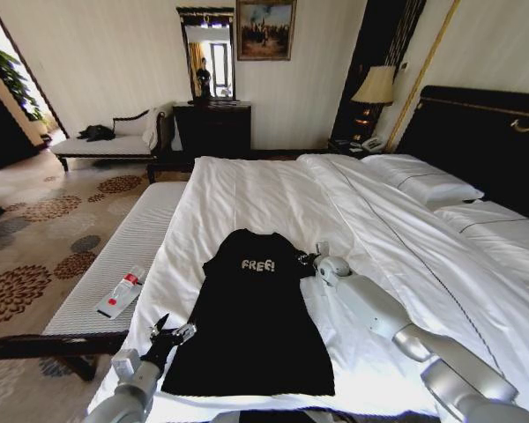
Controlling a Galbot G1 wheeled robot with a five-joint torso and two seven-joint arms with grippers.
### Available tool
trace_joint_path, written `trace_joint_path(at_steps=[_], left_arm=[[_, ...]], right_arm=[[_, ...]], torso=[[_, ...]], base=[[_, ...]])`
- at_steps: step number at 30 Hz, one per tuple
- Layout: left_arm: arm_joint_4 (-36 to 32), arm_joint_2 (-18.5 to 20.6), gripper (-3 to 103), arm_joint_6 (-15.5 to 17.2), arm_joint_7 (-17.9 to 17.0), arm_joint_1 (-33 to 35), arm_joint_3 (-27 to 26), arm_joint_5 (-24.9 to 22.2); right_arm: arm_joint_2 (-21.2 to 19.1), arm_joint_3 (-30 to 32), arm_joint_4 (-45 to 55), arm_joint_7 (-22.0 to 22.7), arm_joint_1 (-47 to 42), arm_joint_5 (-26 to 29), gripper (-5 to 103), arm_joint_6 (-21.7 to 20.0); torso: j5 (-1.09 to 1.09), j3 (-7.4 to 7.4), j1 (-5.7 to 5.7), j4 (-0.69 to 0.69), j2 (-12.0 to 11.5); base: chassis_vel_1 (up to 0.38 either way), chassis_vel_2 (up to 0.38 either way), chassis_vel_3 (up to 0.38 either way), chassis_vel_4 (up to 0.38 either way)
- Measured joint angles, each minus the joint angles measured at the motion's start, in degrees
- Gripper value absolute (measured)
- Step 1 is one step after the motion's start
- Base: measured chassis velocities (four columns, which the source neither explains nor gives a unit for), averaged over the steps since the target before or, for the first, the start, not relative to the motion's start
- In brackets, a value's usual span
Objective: Fold the clothes on the bed.
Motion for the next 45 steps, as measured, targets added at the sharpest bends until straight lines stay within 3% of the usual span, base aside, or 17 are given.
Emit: trace_joint_path(at_steps=[1,4,6,8,12,18,32,45], left_arm=[[0.00,0.00,100,0.00,0.00,0.00,0.00,0.00],[0.33,-0.27,100,-0.02,-0.20,-0.27,0.12,0.43],[0.34,-0.36,100,-0.02,-0.24,-0.26,0.12,0.52],[0.22,-0.65,100,-0.04,-0.31,0.14,0.12,0.83],[-0.03,-0.70,100,-0.11,-0.30,0.87,-0.24,1.07],[-0.15,-0.68,100,-0.17,-0.26,0.86,-0.40,1.05],[-0.19,-1.28,100,-0.48,-0.18,0.35,0.35,1.44],[-0.11,-1.32,100,-0.59,-0.28,-0.07,0.71,1.76]], right_arm=[[0.00,0.00,0.00,0.00,0.00,0.00,41,0.00],[0.13,0.12,0.16,1.39,-0.48,-0.70,25,1.32],[0.14,0.11,0.16,1.51,-0.51,-0.78,25,1.48],[0.04,0.16,0.52,1.73,-0.64,-0.79,13,1.61],[-0.11,0.38,1.59,2.18,-0.86,-0.64,2,1.57],[-0.15,1.11,2.81,3.44,-1.43,-0.34,0,1.53],[-1.84,9.31,5.92,11.75,-4.43,0.89,0,1.77],[-1.56,11.02,8.26,15.47,-6.67,1.35,0,0.71]], torso=[[0.00,0.00,0.00,0.00,0.00],[0.00,0.00,0.00,0.00,0.00],[0.00,0.00,0.00,0.00,0.00],[0.00,0.00,0.00,0.00,0.00],[0.00,0.00,0.00,0.00,0.00],[0.00,0.00,0.00,0.00,0.00],[0.00,0.00,0.00,0.00,0.00],[0.00,0.00,0.00,0.01,0.00]], base=[[0.000,0.000,0.000,0.000],[0.000,0.000,0.000,0.000],[0.000,0.000,0.000,0.000],[0.000,0.000,0.000,0.000],[0.000,0.000,0.000,0.000],[0.000,0.000,0.000,0.000],[0.000,0.000,0.000,0.000],[0.000,0.000,0.000,0.000]])
